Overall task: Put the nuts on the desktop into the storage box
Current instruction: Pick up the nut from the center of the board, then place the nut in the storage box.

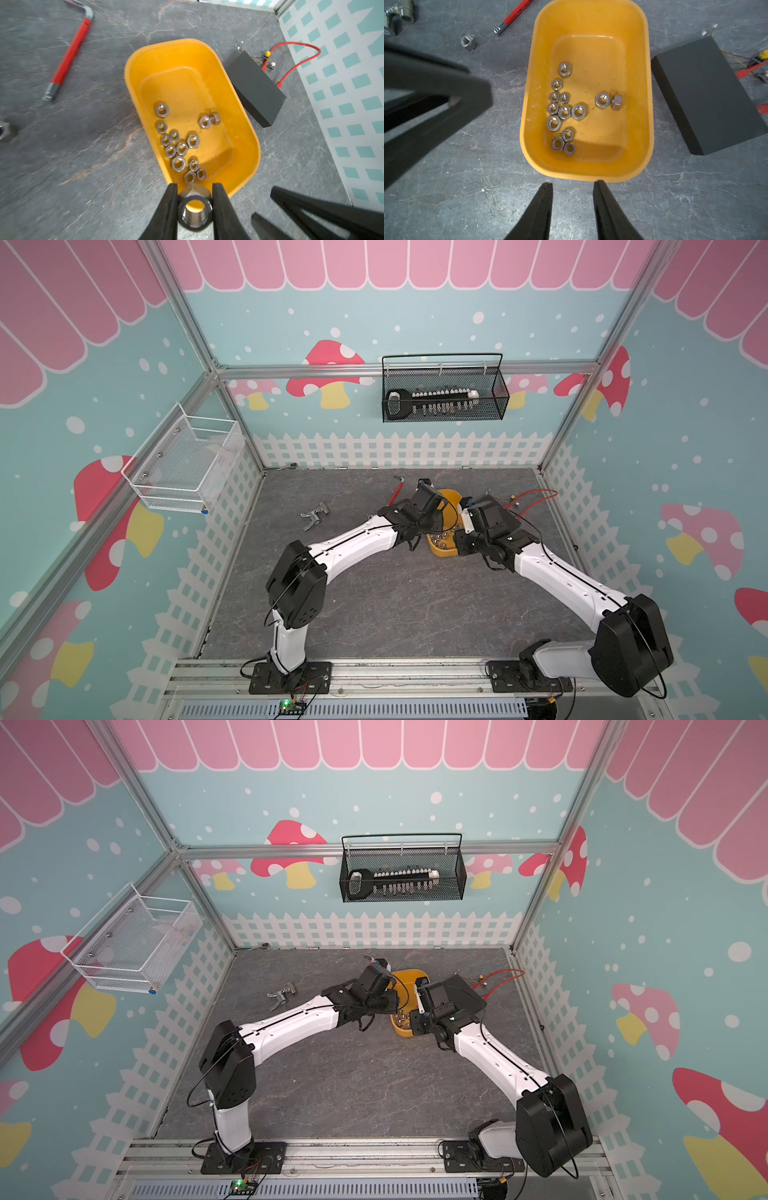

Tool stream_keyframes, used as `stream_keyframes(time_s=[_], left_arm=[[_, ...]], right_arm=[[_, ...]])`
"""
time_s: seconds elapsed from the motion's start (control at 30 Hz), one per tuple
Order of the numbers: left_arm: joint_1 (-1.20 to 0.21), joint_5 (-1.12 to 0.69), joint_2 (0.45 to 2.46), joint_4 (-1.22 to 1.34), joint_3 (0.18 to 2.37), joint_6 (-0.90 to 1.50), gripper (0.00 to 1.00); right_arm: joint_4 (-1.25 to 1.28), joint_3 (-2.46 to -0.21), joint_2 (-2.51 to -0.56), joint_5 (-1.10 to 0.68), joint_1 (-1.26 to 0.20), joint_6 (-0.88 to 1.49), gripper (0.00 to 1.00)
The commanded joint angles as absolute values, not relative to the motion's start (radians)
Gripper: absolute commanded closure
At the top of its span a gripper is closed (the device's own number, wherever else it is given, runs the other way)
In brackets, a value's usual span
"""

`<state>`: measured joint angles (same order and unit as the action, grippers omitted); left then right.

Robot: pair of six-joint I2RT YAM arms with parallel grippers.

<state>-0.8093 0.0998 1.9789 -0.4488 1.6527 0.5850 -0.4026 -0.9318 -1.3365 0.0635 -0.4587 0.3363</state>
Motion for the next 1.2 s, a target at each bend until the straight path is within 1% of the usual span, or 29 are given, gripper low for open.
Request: stream_keyframes(time_s=[0.0, 0.13, 0.23, 0.3, 0.37, 0.43, 0.53, 0.67, 0.77, 0.83, 0.87, 0.9, 0.93, 0.97, 1.0, 1.07, 1.17], left_arm=[[-0.82, 0.025, 2.091, -0.46, 1.702, 0.551, 1.0], [-0.83, 0.028, 2.17, -0.46, 1.757, 0.558, 1.0], [-0.83, 0.046, 2.191, -0.46, 1.78, 0.567, 0.99], [-0.83, 0.051, 2.191, -0.46, 1.791, 0.569, 0.9], [-0.83, 0.058, 2.19, -0.461, 1.802, 0.568, 0.74], [-0.831, 0.061, 2.19, -0.461, 1.811, 0.563, 0.65], [-0.831, 0.061, 2.187, -0.462, 1.818, 0.56, 0.59], [-0.831, 0.062, 2.185, -0.462, 1.829, 0.557, 0.54], [-0.831, 0.091, 2.177, -0.474, 1.838, 0.549, 0.53], [-0.83, 0.135, 2.161, -0.49, 1.853, 0.537, 0.53], [-0.826, 0.187, 2.149, -0.503, 1.866, 0.529, 0.52], [-0.822, 0.22, 2.139, -0.519, 1.876, 0.526, 0.48], [-0.812, 0.262, 2.125, -0.54, 1.89, 0.526, 0.42], [-0.795, 0.297, 2.11, -0.563, 1.899, 0.53, 0.33], [-0.776, 0.316, 2.097, -0.582, 1.904, 0.534, 0.27], [-0.719, 0.316, 2.064, -0.607, 1.9, 0.539, 0.24], [-0.624, 0.271, 2.034, -0.632, 1.873, 0.543, 0.24]], right_arm=[[-0.394, -0.893, -1.282, 0.05, -0.454, 0.321, 0.61], [-0.395, -0.867, -1.236, 0.043, -0.451, 0.319, 0.61], [-0.404, -0.86, -1.214, 0.027, -0.451, 0.312, 0.59], [-0.413, -0.857, -1.202, 0.018, -0.45, 0.306, 0.57], [-0.422, -0.855, -1.194, 0.01, -0.449, 0.298, 0.55], [-0.427, -0.851, -1.183, 0.002, -0.45, 0.29, 0.53], [-0.434, -0.846, -1.165, -0.006, -0.45, 0.278, 0.52], [-0.439, -0.847, -1.143, -0.018, -0.449, 0.264, 0.51], [-0.442, -0.849, -1.13, -0.031, -0.449, 0.253, 0.51], [-0.442, -0.848, -1.123, -0.055, -0.45, 0.235, 0.51], [-0.442, -0.85, -1.121, -0.075, -0.451, 0.222, 0.51], [-0.442, -0.851, -1.121, -0.094, -0.451, 0.209, 0.51], [-0.442, -0.851, -1.121, -0.115, -0.451, 0.196, 0.51], [-0.443, -0.854, -1.124, -0.139, -0.451, 0.18, 0.51], [-0.439, -0.853, -1.127, -0.161, -0.451, 0.17, 0.51], [-0.418, -0.851, -1.136, -0.209, -0.452, 0.149, 0.51], [-0.363, -0.848, -1.163, -0.251, -0.46, 0.159, 0.51]])
